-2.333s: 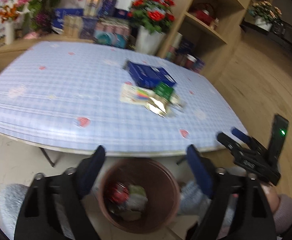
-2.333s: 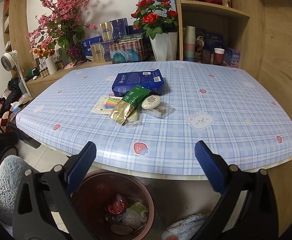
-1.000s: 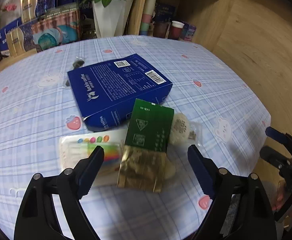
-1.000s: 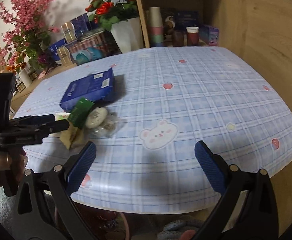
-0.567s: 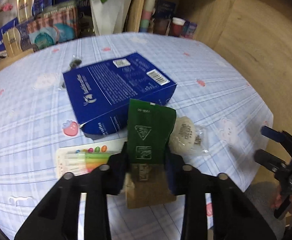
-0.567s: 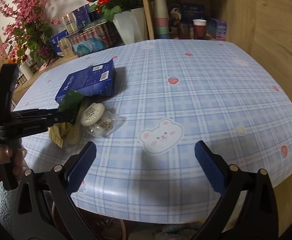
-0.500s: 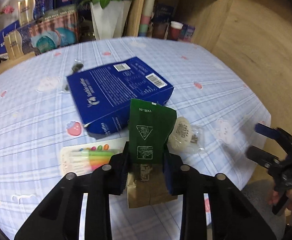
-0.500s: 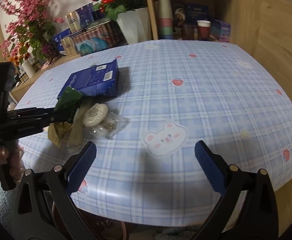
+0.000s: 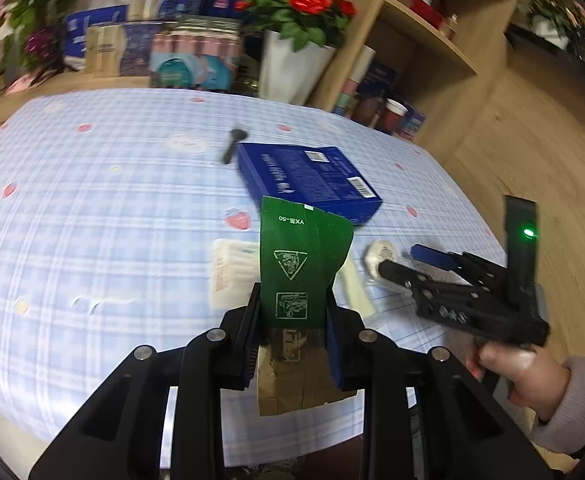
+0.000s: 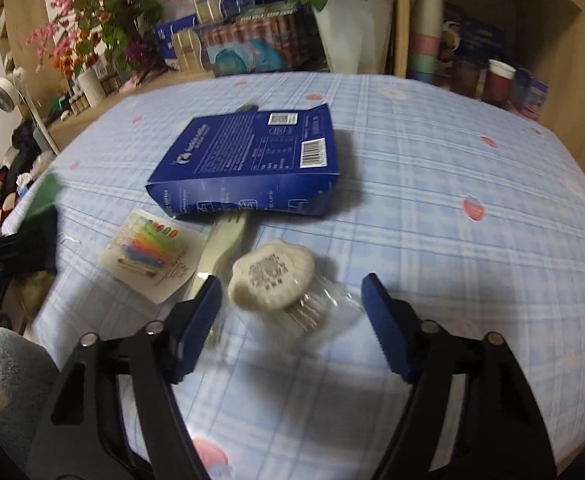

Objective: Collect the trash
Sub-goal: 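Grasp the green packet with the left tool while the right tool grasps the white round packet, then carry the white packet over the bin and open the right tool while the left tool holds the green packet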

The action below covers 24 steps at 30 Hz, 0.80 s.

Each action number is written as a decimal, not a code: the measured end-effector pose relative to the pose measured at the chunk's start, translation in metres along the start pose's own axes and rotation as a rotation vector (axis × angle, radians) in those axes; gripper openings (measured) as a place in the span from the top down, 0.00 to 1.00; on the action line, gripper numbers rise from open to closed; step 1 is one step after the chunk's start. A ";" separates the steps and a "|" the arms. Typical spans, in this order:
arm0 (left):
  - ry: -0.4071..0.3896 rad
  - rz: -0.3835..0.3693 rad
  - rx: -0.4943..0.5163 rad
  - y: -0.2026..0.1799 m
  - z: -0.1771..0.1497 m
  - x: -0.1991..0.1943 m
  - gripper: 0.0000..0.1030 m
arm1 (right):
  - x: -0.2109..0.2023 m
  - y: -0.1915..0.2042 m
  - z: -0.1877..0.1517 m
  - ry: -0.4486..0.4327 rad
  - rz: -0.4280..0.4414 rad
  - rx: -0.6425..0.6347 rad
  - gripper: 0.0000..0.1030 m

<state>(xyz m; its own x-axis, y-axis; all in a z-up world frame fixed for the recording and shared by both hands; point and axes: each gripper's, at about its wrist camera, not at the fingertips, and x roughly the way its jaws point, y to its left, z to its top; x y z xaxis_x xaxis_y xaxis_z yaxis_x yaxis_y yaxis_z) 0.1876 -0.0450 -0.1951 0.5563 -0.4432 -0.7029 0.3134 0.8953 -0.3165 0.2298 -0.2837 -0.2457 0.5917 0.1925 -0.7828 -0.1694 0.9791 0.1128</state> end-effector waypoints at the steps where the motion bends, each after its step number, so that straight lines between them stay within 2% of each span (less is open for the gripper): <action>1: -0.003 0.001 -0.011 0.003 -0.001 -0.003 0.74 | 0.004 -0.001 0.002 0.011 0.007 0.013 0.35; 3: -0.008 0.006 -0.025 0.011 -0.004 -0.009 0.74 | 0.011 -0.002 0.006 0.030 0.016 0.030 0.35; 9: -0.018 0.009 -0.052 0.023 -0.016 -0.024 0.74 | 0.022 0.011 0.006 0.071 -0.019 -0.045 0.37; 11: -0.023 0.008 -0.054 0.024 -0.019 -0.028 0.74 | 0.019 0.011 0.005 0.068 -0.006 -0.036 0.41; 12: -0.029 0.008 -0.053 0.023 -0.020 -0.031 0.74 | 0.018 0.011 0.005 0.066 -0.001 -0.036 0.47; 18: -0.053 0.000 -0.054 0.022 -0.023 -0.043 0.74 | -0.001 0.019 0.001 0.027 -0.011 -0.072 0.48; 24: -0.080 -0.003 -0.055 0.019 -0.027 -0.060 0.74 | -0.026 0.021 -0.007 -0.025 0.028 -0.027 0.48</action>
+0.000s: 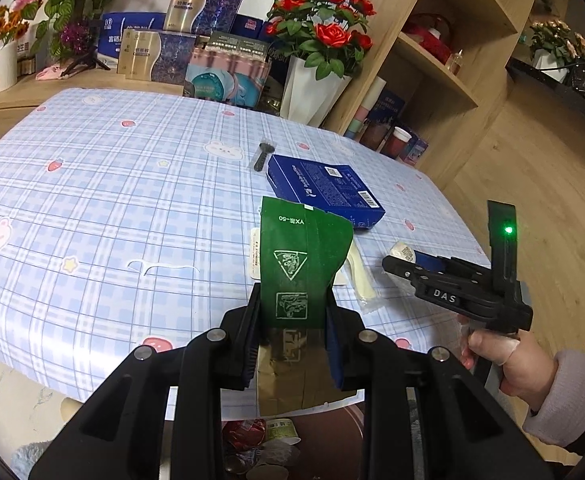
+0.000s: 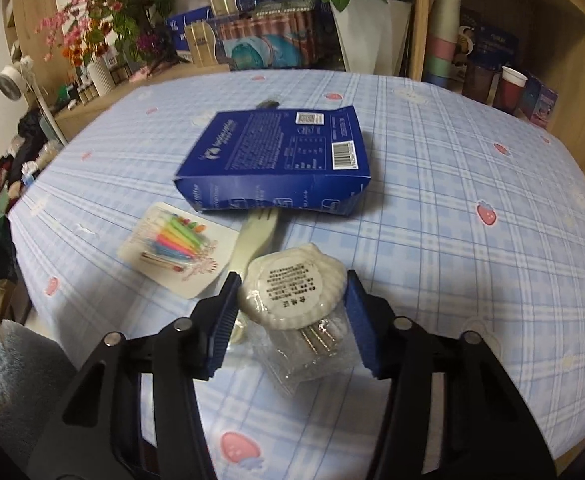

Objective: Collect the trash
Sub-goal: 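Carry the white packet over the bin and open the right tool while the left tool holds the green packet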

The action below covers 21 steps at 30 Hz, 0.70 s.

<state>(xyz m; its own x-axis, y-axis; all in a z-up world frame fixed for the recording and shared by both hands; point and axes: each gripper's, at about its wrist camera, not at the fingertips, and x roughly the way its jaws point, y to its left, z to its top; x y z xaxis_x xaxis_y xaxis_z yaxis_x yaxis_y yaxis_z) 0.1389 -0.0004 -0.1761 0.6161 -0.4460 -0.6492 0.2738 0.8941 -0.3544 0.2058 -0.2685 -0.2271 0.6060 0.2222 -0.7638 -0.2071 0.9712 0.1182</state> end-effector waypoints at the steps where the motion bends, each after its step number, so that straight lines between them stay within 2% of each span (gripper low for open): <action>1: -0.002 0.000 0.002 0.000 0.000 -0.002 0.74 | -0.004 0.001 -0.001 -0.006 0.007 0.006 0.48; 8: -0.018 0.001 0.000 -0.002 -0.004 -0.016 0.74 | -0.023 0.012 -0.008 -0.035 0.020 -0.005 0.48; 15: -0.029 0.001 0.000 -0.005 -0.011 -0.028 0.74 | 0.006 -0.001 0.000 0.027 -0.018 0.016 0.48; 21: -0.029 0.006 -0.029 0.003 -0.016 -0.032 0.74 | 0.033 -0.001 0.000 0.089 -0.051 -0.054 0.48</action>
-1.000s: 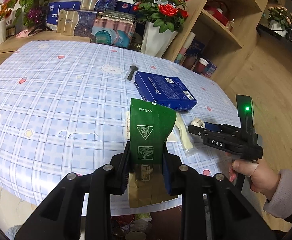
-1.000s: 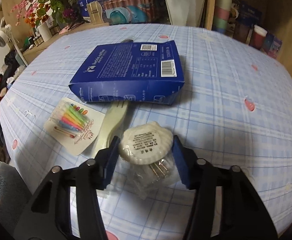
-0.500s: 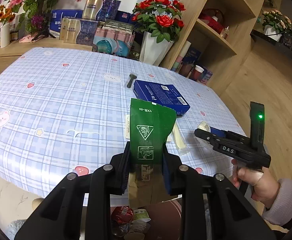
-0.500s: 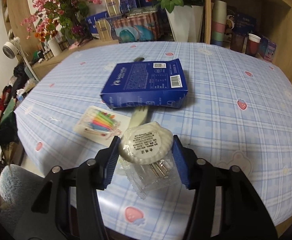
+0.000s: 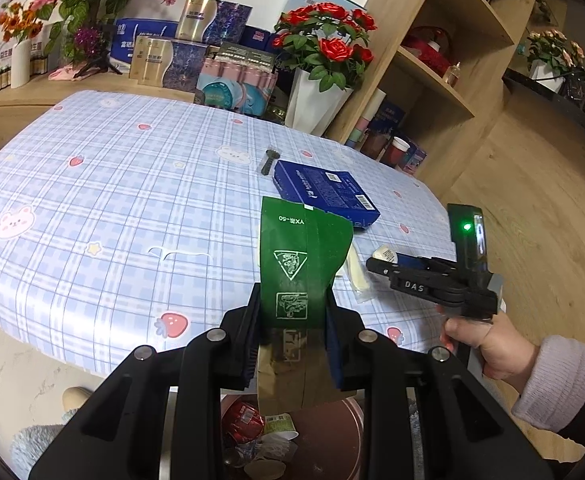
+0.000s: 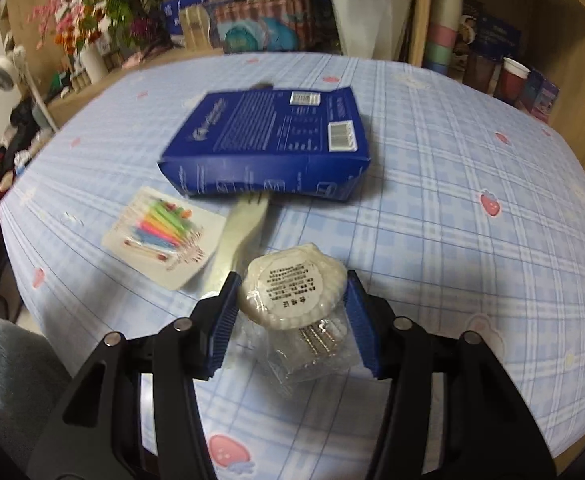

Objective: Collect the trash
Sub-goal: 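Carry the white packet over the bin and open the right tool while the left tool holds the green packet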

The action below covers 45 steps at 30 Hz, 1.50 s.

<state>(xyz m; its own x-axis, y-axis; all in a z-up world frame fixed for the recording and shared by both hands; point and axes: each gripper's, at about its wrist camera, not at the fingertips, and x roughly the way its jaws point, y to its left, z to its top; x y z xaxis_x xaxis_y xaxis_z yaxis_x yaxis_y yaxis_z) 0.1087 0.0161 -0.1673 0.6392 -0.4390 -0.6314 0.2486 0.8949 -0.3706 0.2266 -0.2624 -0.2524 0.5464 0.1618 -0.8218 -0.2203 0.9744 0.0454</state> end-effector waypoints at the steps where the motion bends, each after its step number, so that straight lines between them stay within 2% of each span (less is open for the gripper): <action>1: 0.002 0.002 -0.005 0.002 -0.001 0.001 0.74 | 0.003 0.001 0.000 0.003 -0.005 -0.012 0.46; 6: 0.014 0.001 -0.019 0.007 -0.001 0.008 0.74 | 0.006 0.000 0.002 -0.005 -0.014 -0.023 0.43; 14: 0.032 -0.010 -0.031 0.009 -0.003 0.018 0.74 | -0.006 0.008 0.009 -0.049 -0.020 -0.101 0.48; 19: 0.025 -0.009 -0.036 0.010 -0.001 0.017 0.74 | -0.028 0.010 0.019 -0.117 -0.001 -0.096 0.48; 25: -0.005 -0.012 -0.027 0.008 0.004 0.002 0.74 | -0.075 0.013 0.023 -0.215 0.068 -0.047 0.48; 33: -0.040 -0.014 -0.013 0.000 0.001 -0.024 0.74 | -0.136 0.032 -0.009 -0.312 0.136 -0.011 0.48; 39: -0.067 -0.016 0.001 -0.006 -0.008 -0.050 0.74 | -0.158 0.055 -0.046 -0.313 0.161 -0.044 0.48; 45: -0.072 -0.007 0.008 -0.007 -0.018 -0.064 0.74 | -0.162 0.075 -0.077 -0.290 0.214 -0.047 0.48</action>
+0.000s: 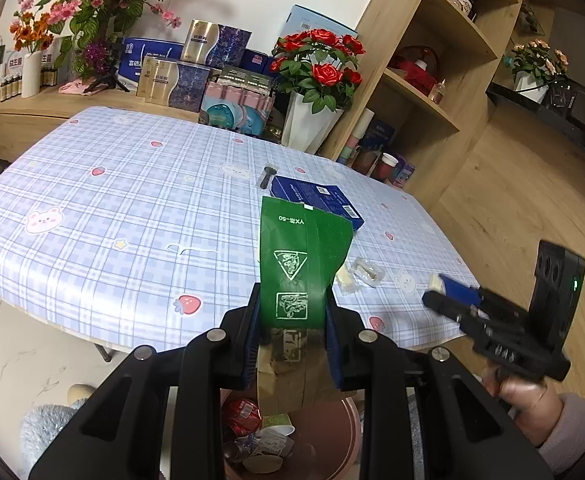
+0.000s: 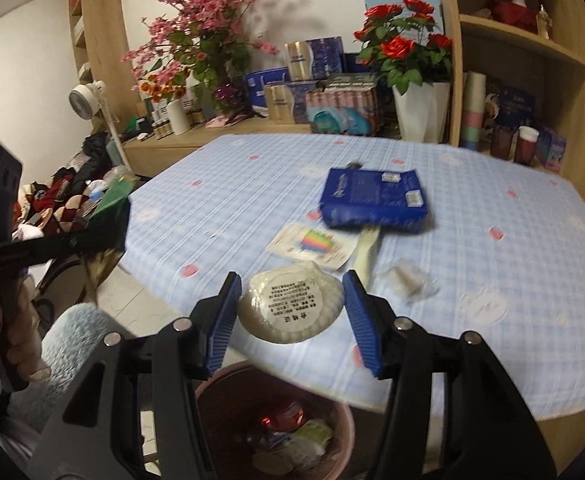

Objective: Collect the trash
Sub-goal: 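Carry the white packet over the bin and open the right tool while the left tool holds the green packet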

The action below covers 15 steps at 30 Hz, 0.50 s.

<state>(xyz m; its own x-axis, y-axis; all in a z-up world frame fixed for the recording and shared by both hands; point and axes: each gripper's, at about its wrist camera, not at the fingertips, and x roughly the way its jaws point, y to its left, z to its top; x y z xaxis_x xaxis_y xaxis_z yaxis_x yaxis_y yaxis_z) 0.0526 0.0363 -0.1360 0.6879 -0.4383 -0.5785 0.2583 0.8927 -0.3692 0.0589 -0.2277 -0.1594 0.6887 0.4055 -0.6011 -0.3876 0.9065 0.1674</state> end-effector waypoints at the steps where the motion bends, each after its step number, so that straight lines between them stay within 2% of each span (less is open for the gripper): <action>1: -0.002 0.002 0.001 -0.001 0.000 -0.002 0.74 | 0.000 0.003 -0.002 0.004 0.006 -0.001 0.48; 5: -0.011 0.001 0.007 -0.004 -0.004 -0.008 0.74 | 0.001 0.017 -0.011 0.023 0.034 -0.027 0.45; 7: -0.010 -0.005 0.011 -0.006 -0.006 -0.010 0.74 | -0.006 0.022 -0.008 -0.012 0.010 -0.058 0.29; 10: -0.006 -0.015 0.026 -0.011 -0.009 -0.012 0.74 | -0.022 0.017 0.003 -0.079 -0.016 -0.037 0.18; 13: -0.006 -0.025 0.039 -0.018 -0.010 -0.013 0.74 | -0.038 0.009 0.013 -0.151 -0.093 -0.013 0.06; 15: -0.005 -0.032 0.045 -0.021 -0.011 -0.014 0.74 | -0.047 0.002 0.019 -0.180 -0.137 0.004 0.05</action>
<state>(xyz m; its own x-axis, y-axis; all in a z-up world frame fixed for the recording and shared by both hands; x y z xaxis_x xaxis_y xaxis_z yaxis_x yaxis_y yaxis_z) 0.0301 0.0221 -0.1279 0.6820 -0.4665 -0.5633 0.3108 0.8820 -0.3541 0.0373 -0.2431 -0.1159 0.8331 0.2922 -0.4696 -0.2804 0.9550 0.0969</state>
